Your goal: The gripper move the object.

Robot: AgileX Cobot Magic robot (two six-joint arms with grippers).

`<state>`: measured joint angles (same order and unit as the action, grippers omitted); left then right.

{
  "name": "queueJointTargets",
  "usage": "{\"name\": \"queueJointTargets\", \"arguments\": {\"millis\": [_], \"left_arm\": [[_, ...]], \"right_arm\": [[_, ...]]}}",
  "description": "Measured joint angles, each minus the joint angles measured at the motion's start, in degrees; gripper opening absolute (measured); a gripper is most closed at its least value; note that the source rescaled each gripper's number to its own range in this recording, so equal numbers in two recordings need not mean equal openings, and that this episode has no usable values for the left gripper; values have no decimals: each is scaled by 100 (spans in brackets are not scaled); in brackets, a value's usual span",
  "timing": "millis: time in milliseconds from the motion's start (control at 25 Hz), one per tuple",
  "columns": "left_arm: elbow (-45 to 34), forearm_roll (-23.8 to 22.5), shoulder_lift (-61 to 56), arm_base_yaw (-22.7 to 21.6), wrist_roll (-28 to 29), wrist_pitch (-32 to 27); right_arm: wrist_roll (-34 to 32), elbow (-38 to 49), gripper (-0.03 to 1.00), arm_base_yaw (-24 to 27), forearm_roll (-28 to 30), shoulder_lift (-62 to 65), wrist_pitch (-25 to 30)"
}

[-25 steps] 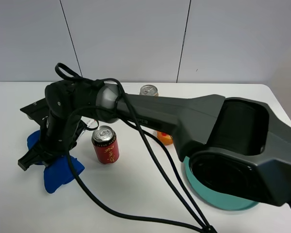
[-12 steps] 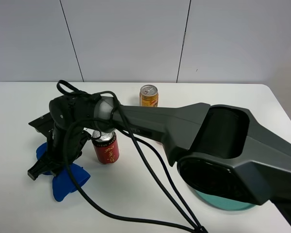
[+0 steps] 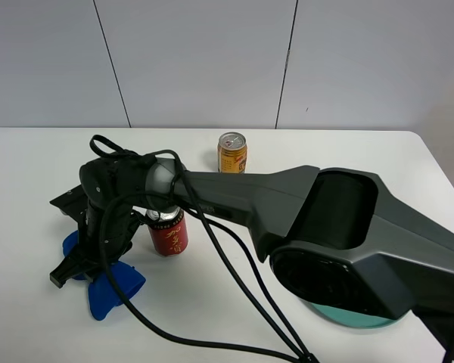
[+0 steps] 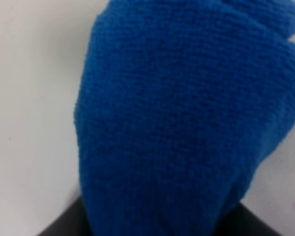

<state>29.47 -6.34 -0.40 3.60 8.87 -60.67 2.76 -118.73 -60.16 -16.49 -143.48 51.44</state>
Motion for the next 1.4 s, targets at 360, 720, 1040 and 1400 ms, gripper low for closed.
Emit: {"name": "queueJointTargets", "arguments": {"millis": [360,720,1040,1400], "left_arm": [[0,0,0,0,0,0],[0,0,0,0,0,0],[0,0,0,0,0,0],[0,0,0,0,0,0]], "right_arm": [[23,0,97,0,-144,176,5],[-22,-20,100,8,672,2265,-815],[-1807,-37,100,1026,3270,4288,-653],[-1286,-41,100,2904,4494,5790,1289]]}}
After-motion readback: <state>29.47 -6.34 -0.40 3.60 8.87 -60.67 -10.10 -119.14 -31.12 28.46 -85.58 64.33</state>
